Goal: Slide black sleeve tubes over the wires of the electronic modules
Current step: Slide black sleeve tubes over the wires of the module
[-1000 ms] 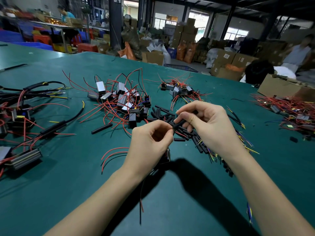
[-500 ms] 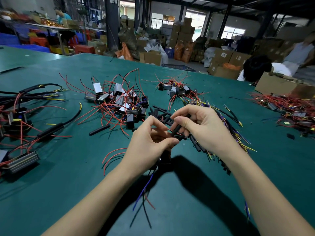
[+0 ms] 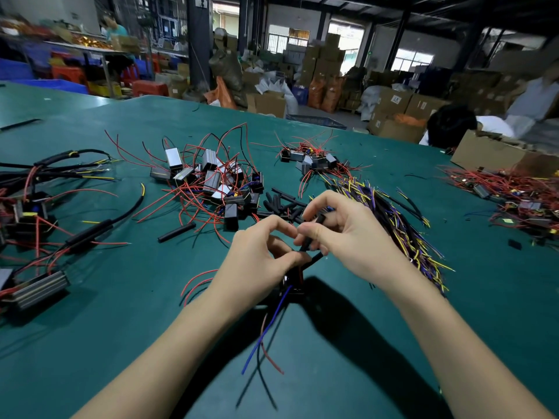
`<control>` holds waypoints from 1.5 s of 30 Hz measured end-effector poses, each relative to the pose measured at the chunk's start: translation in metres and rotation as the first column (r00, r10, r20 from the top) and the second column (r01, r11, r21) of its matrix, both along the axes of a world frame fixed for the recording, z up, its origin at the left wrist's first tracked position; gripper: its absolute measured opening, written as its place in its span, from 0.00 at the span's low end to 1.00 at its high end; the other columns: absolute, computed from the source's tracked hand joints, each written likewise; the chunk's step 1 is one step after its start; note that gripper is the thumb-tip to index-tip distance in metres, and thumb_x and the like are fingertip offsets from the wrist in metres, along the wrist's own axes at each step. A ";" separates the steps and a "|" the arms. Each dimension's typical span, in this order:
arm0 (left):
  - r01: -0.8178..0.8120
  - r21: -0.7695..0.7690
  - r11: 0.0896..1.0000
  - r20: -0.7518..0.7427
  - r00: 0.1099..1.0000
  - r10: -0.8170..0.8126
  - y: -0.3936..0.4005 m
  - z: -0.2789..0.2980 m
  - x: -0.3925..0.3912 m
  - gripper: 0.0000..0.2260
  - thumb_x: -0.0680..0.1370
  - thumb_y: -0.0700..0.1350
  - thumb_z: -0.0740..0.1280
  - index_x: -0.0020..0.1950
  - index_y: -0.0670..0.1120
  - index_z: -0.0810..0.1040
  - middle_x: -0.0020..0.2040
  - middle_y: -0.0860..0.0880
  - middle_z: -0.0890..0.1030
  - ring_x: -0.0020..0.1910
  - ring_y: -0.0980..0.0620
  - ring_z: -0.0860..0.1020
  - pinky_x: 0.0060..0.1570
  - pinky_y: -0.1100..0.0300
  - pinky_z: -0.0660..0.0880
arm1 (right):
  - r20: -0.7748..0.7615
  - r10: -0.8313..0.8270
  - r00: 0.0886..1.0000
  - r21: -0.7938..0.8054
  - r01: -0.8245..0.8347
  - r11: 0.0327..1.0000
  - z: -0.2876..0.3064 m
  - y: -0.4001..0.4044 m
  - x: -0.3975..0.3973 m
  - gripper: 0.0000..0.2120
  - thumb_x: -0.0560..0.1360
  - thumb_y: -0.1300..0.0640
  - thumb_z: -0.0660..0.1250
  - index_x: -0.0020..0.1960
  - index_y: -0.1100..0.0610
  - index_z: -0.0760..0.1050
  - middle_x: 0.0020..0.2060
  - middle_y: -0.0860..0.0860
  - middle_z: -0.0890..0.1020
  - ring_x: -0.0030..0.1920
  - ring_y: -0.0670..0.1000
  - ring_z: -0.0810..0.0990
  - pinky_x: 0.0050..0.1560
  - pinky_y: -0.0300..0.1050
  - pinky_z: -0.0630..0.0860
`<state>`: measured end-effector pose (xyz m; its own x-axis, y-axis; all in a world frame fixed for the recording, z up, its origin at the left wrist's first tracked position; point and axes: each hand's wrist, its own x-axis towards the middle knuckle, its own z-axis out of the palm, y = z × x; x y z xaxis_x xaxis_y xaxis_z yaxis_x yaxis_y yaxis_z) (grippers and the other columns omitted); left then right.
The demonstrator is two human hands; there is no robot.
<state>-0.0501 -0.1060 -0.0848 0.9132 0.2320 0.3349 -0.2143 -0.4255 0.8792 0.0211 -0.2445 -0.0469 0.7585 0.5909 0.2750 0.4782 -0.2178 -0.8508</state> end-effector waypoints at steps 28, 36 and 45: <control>-0.003 0.286 0.958 -0.060 0.998 0.021 0.012 -0.012 0.008 0.09 0.66 0.53 0.76 0.34 0.52 0.79 0.31 0.56 0.78 0.32 0.63 0.73 0.35 0.68 0.69 | -0.136 0.052 0.989 -0.087 -0.064 0.994 -0.008 0.002 0.002 0.00 0.74 0.70 0.67 0.44 0.67 0.76 0.33 0.55 0.80 0.28 0.45 0.75 0.34 0.36 0.74; 0.026 0.297 0.954 -0.071 0.997 -0.005 0.010 -0.012 0.004 0.13 0.67 0.51 0.76 0.45 0.48 0.79 0.35 0.53 0.78 0.32 0.58 0.74 0.36 0.63 0.71 | -0.055 0.013 0.998 -0.271 -0.027 0.962 -0.008 -0.002 0.002 0.05 0.71 0.66 0.72 0.38 0.60 0.79 0.30 0.52 0.81 0.28 0.46 0.75 0.34 0.41 0.73; 0.119 -0.099 0.988 0.045 0.992 -0.115 0.003 0.010 0.000 0.04 0.72 0.40 0.74 0.43 0.48 0.82 0.40 0.52 0.84 0.36 0.58 0.79 0.36 0.67 0.74 | 0.048 -0.003 0.999 -0.321 0.018 0.947 -0.003 -0.002 -0.003 0.21 0.69 0.62 0.73 0.23 0.44 0.76 0.17 0.42 0.72 0.20 0.38 0.68 0.24 0.27 0.60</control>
